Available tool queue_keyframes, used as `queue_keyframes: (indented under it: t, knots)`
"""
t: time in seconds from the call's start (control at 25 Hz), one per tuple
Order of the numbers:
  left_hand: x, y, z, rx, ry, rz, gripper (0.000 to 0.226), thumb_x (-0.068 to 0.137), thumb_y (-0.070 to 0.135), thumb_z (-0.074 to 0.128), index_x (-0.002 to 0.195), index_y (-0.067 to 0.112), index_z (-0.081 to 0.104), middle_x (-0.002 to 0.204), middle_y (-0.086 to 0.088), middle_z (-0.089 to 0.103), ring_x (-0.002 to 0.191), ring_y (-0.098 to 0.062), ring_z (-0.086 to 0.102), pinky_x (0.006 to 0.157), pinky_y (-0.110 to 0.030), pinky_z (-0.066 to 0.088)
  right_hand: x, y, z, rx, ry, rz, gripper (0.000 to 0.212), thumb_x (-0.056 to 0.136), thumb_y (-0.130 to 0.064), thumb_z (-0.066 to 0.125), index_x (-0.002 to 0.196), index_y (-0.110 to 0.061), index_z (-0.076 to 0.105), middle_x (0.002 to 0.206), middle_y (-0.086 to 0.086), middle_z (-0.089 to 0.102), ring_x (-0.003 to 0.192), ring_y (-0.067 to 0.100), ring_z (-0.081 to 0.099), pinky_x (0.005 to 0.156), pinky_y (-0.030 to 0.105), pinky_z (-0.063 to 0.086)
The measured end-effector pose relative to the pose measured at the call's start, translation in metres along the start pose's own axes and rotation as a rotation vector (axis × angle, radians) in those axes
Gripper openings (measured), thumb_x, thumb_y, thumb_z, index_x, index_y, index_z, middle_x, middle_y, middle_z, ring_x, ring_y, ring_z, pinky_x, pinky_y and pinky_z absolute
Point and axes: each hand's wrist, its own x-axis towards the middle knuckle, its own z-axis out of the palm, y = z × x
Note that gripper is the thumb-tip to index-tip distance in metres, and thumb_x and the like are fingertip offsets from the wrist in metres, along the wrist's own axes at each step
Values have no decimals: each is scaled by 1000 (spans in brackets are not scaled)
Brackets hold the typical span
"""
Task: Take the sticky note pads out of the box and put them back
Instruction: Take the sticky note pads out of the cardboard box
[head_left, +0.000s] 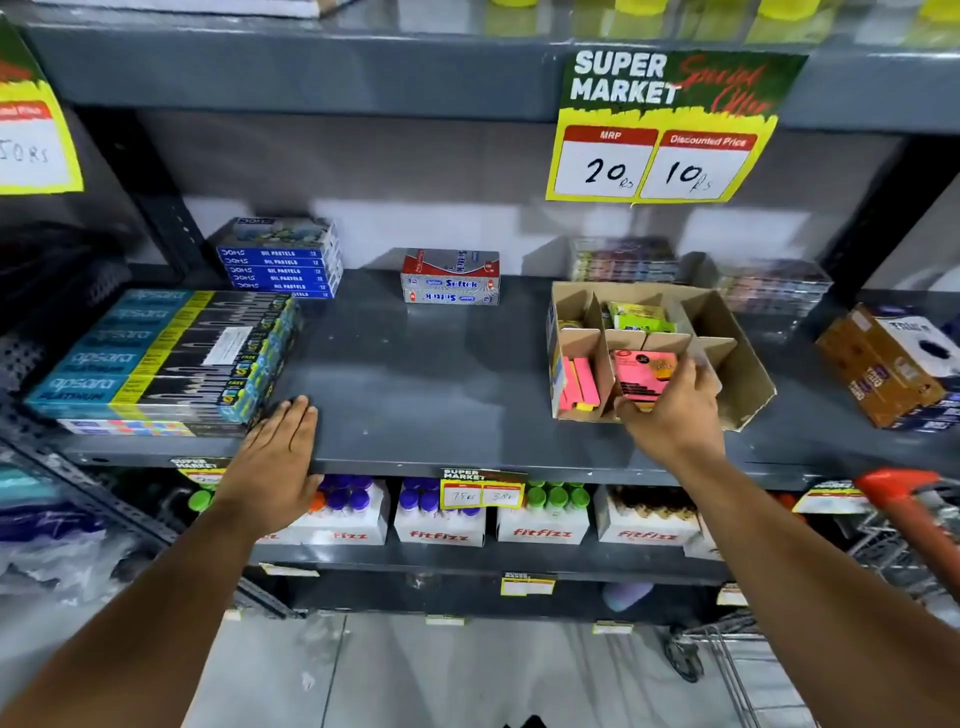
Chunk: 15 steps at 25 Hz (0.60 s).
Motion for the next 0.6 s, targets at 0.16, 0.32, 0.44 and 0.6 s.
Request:
queue_keyframes:
  t: [0.16, 0.32, 0.44, 0.6]
  knots:
    - [1, -2, -3, 48, -54, 7, 94, 76, 33, 74, 147, -1, 23, 156, -22, 22, 142, -39, 24, 113, -49, 26, 10, -1, 3, -52, -91, 109, 101, 74, -38, 80, 148, -8, 19, 148, 20, 34, 137, 39, 33, 104, 49, 41]
    - [3, -3, -3, 63, -92, 14, 99, 69, 32, 80, 145, -3, 27, 153, -26, 26, 139, -43, 28, 111, -52, 29, 18, -7, 7, -78, -130, 164, 125, 65, -41, 85, 153, -9, 2, 141, 26, 37, 130, 43, 41, 99, 49, 45]
    - [2, -4, -3, 66, -99, 15, 101, 71, 38, 79, 146, -2, 25, 154, -25, 24, 141, -42, 25, 112, -51, 28, 25, -14, 11, -162, -179, 213, 134, 66, -43, 85, 155, -10, -10, 143, 26, 34, 132, 43, 40, 102, 49, 42]
    - [2, -2, -4, 58, -110, 20, 107, 71, 47, 77, 148, 0, 20, 157, -23, 17, 143, -40, 18, 114, -51, 23, 35, -21, 13, -258, -217, 264, 135, 67, -42, 83, 155, -10, -14, 146, 24, 35, 132, 42, 40, 103, 48, 40]
